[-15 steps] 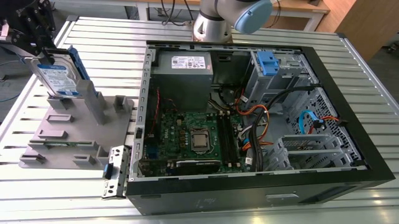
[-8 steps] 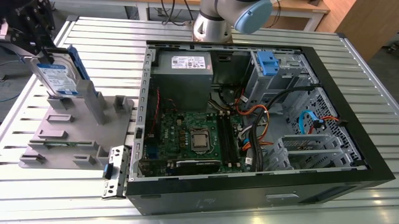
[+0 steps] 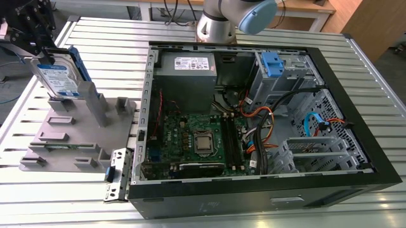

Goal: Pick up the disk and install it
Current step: 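Pick up the disk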

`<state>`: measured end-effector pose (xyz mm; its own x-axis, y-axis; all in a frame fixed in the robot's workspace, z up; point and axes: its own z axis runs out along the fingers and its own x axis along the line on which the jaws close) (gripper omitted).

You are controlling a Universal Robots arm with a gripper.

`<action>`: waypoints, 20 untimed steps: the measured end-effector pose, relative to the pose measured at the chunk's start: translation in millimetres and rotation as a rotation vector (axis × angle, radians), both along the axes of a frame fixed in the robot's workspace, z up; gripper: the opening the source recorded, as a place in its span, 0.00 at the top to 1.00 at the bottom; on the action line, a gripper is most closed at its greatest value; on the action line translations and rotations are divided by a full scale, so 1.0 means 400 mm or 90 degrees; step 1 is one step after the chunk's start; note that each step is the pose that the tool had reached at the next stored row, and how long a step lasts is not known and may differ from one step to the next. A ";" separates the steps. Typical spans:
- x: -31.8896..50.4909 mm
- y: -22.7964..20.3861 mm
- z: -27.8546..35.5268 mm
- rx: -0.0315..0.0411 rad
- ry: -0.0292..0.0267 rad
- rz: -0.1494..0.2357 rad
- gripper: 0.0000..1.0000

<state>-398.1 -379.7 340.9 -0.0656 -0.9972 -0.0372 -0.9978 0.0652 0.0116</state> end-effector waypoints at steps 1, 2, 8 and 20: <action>0.000 0.000 0.001 -0.0001 0.0002 0.000 0.65; 0.000 0.000 0.003 -0.0002 0.0003 0.000 0.65; 0.000 0.000 0.010 0.0000 0.0000 0.000 0.65; 0.000 0.000 0.038 -0.0001 0.0001 0.000 0.65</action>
